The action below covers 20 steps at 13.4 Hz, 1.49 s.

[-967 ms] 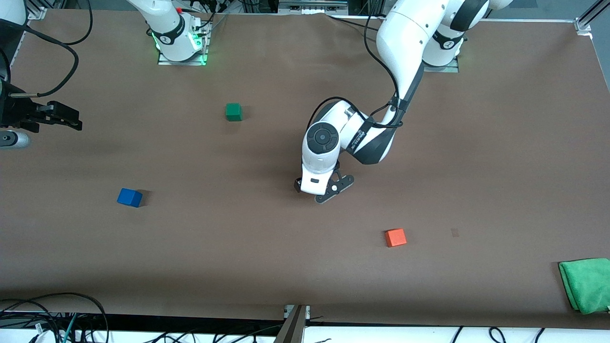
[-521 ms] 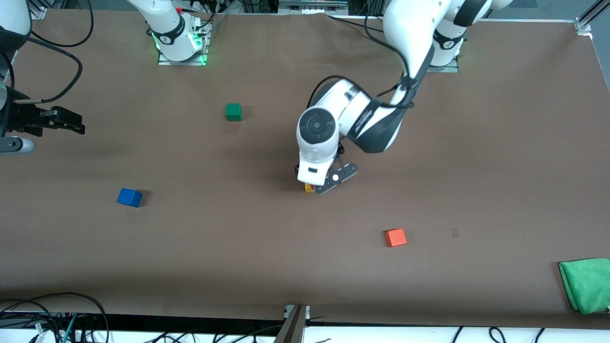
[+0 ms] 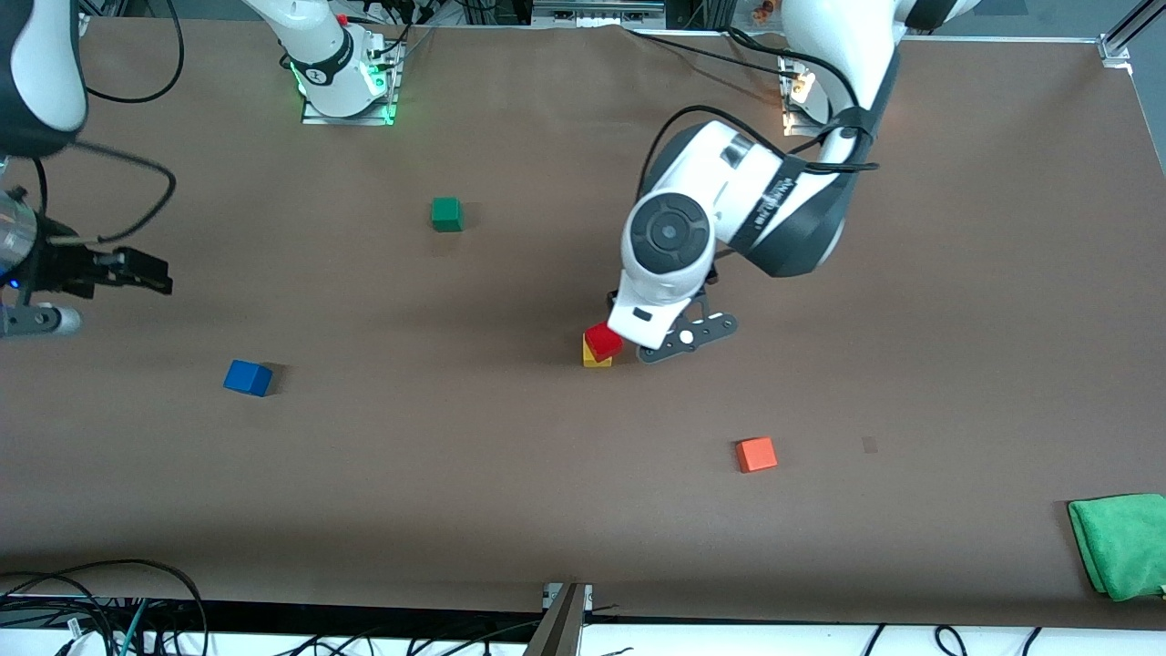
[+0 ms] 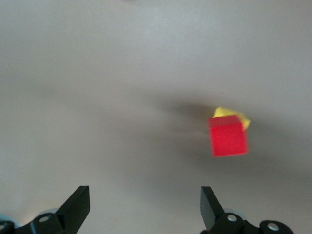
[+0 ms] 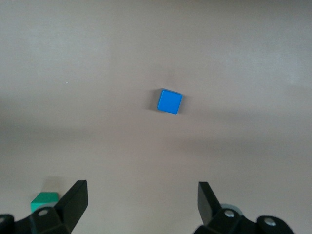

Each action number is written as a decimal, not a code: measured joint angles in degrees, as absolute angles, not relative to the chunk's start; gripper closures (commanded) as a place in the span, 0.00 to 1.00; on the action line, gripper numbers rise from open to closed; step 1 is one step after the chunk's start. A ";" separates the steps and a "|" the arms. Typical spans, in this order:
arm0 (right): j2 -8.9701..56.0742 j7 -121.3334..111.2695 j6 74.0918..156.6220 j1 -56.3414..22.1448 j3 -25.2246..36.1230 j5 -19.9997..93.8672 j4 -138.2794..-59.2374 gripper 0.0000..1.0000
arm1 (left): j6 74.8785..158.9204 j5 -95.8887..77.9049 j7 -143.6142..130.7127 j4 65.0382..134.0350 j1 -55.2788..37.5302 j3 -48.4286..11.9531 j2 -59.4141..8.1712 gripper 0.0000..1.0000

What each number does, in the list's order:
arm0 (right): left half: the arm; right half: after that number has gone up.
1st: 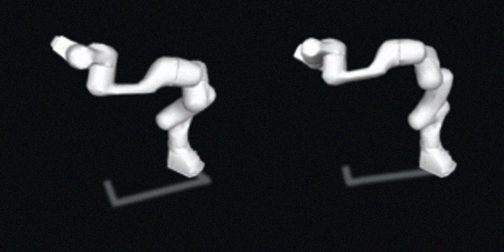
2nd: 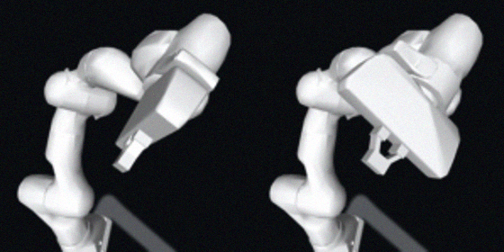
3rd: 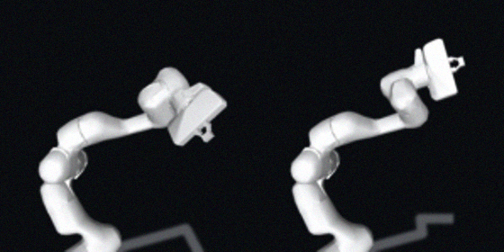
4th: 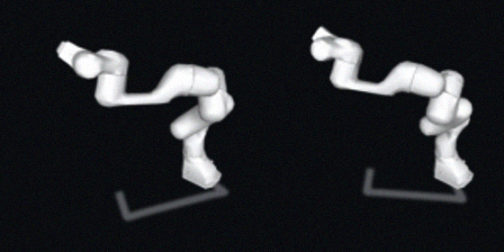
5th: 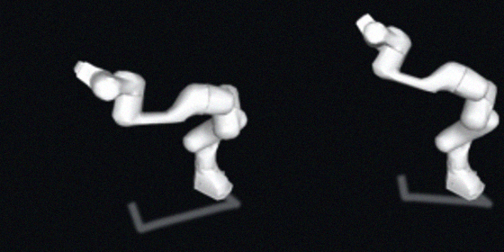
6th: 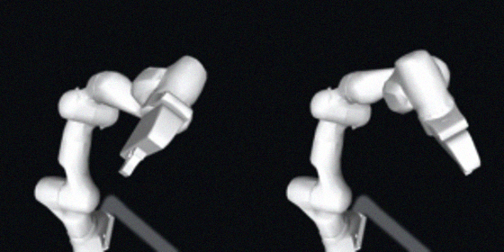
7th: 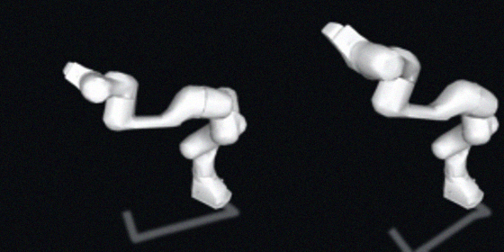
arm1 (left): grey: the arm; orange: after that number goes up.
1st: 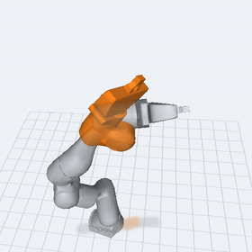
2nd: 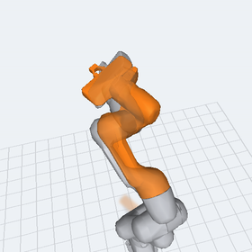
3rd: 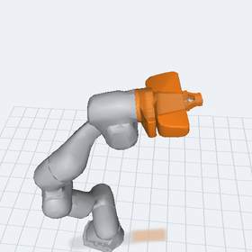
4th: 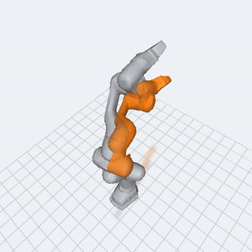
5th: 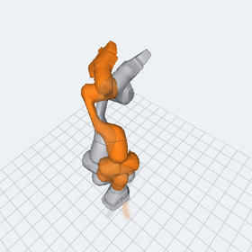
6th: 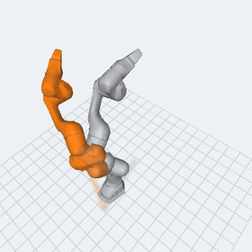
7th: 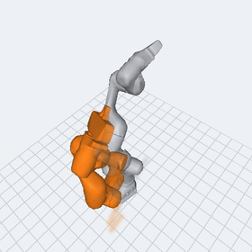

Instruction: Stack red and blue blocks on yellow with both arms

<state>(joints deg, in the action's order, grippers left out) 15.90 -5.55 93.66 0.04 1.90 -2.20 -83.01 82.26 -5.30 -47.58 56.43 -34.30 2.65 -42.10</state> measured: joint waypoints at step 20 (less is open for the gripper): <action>40.16 -5.37 125.36 2.00 2.06 -2.15 -90.13 0.00 | 68.79 4.17 7.51 62.77 -8.15 3.46 -27.33 0.00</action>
